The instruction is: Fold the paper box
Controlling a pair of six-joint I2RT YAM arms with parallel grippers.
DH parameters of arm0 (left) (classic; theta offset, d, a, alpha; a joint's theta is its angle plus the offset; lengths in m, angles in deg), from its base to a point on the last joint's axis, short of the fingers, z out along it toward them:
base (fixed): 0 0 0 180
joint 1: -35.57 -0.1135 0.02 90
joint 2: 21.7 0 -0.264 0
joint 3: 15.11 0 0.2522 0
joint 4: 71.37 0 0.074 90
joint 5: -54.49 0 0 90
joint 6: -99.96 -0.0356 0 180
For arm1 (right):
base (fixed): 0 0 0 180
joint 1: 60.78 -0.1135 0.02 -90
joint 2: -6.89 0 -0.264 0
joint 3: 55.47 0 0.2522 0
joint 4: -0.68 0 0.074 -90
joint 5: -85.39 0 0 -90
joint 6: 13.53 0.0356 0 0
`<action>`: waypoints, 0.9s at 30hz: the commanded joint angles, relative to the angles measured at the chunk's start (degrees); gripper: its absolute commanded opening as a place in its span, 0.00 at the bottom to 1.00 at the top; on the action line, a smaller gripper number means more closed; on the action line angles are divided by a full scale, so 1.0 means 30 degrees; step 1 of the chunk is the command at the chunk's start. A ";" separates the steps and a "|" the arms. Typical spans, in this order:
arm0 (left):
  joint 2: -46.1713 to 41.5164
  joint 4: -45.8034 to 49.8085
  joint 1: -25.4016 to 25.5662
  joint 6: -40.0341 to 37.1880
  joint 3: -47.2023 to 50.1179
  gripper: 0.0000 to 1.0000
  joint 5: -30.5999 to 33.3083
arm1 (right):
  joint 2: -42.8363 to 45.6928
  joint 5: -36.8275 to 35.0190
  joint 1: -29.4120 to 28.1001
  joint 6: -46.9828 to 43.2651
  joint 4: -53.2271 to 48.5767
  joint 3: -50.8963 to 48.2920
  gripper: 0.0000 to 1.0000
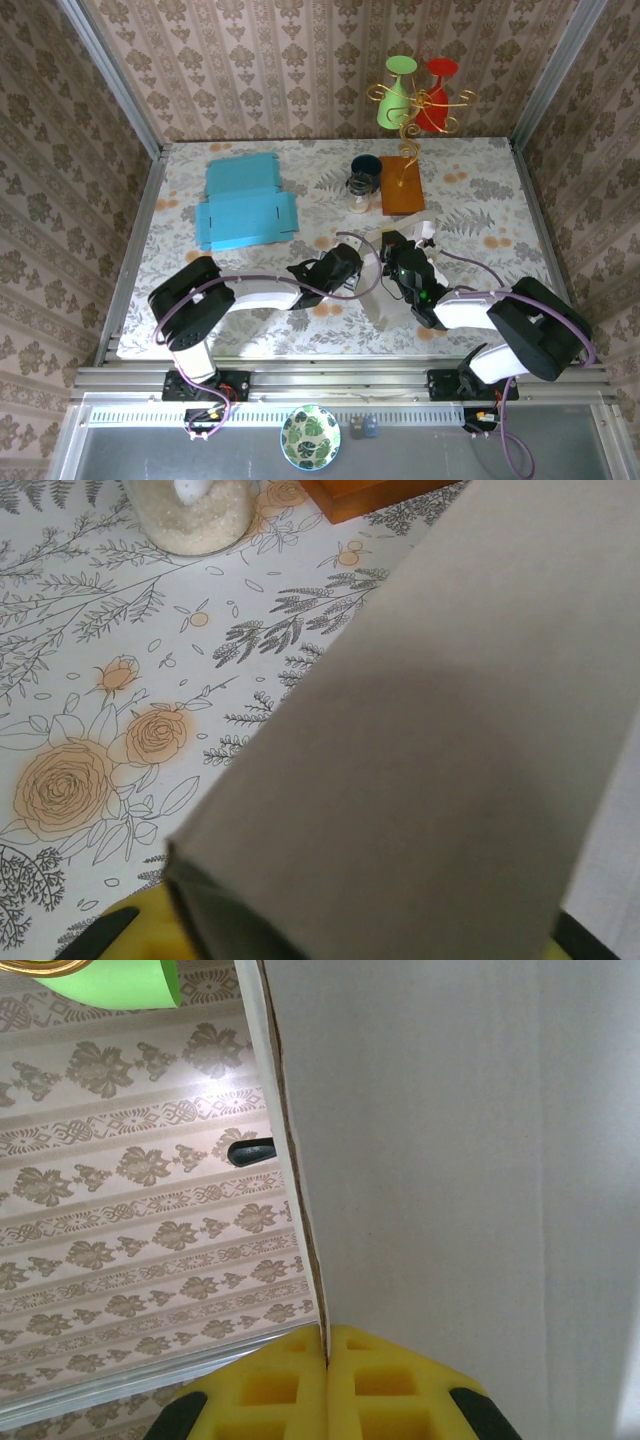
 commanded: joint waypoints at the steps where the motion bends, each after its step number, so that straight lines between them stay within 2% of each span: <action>1: 0.0595 0.1280 0.0233 0.1098 -0.0875 0.23 0.2063 | 0.0139 -0.0056 -0.0161 -0.0191 -0.0793 -0.0311 0.00; 13: 0.1351 0.3367 0.0354 0.3236 -0.2445 0.00 0.3712 | 0.0577 0.0018 -0.0396 0.0428 -0.2492 0.0100 0.00; 17: 0.1481 0.4334 0.0384 0.3570 -0.3020 0.00 0.4366 | 0.1370 0.0158 -0.0426 0.0474 -0.3808 0.0483 0.00; 21: 0.1148 0.4316 0.0384 0.2590 -0.2857 0.00 0.4795 | 0.2970 0.0046 -0.0340 -0.0097 -0.6709 0.0811 0.23; 24: 0.0820 0.3983 0.0299 0.1587 -0.2493 0.00 0.5031 | 0.4579 -0.0061 -0.0037 -0.0528 -0.9268 0.0884 0.45; 27: 0.0529 0.3695 0.0044 0.0463 -0.2328 0.00 0.4727 | 0.6184 0.1175 0.0868 -0.1629 -1.2496 0.1653 0.59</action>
